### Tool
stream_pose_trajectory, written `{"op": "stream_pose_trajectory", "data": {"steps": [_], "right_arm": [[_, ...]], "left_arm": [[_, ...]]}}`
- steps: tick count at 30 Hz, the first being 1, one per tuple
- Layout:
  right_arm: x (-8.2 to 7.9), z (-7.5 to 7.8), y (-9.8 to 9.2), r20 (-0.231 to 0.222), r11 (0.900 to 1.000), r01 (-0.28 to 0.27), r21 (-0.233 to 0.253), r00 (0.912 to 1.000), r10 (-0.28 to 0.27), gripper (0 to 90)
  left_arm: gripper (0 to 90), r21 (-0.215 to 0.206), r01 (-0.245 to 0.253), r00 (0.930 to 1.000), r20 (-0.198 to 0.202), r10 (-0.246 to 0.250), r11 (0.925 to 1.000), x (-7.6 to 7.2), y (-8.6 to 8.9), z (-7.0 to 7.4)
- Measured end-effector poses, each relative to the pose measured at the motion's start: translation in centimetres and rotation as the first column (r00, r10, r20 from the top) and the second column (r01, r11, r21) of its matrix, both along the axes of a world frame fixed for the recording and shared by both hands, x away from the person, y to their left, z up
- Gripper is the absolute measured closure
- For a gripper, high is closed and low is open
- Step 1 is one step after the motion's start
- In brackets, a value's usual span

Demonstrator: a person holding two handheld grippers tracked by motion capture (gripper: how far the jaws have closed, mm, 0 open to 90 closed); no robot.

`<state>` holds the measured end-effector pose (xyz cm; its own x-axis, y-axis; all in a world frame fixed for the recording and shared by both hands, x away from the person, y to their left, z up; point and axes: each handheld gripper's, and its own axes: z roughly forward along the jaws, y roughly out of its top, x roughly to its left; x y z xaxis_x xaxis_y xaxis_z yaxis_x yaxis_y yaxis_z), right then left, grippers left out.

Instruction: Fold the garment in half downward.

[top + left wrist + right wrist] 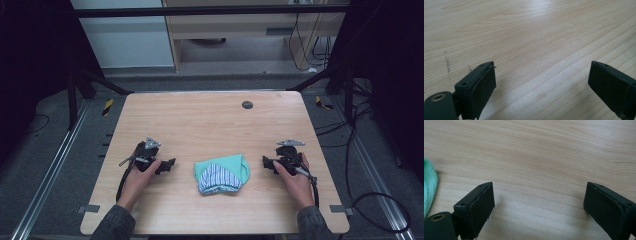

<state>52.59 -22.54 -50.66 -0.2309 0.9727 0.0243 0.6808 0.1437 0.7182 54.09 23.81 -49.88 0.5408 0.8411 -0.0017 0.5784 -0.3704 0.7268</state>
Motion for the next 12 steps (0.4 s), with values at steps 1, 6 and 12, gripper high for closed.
{"op": "stream_pose_trajectory", "data": {"steps": [1, 6, 12], "right_arm": [[0.2, -0.2, 0.1, 0.01, 1.0, 0.012, -0.001, 0.9999, -0.012, 8.8], [0.6, -0.5, 0.9, 0.023, 0.997, 0.07, -0.015, 0.9973, -0.07, 4.2], [0.4, -0.5, 1.4, 0.015, 0.992, 0.129, -0.014, 0.9916, -0.128, 2.1]], "left_arm": [[7.3, -0.008, 0.002, 1.0, 0.003, -0.002, 1.0, 0.2, -0.1, -0.1], [5.6, 0.006, -0.012, 0.9999, 0.006, 0.012, 0.9999, 0.4, -0.5, -0.9], [1.8, 0.032, -0.016, 0.9999, 0.0, 0.016, 0.9994, 0.3, -0.7, -0.9]]}}
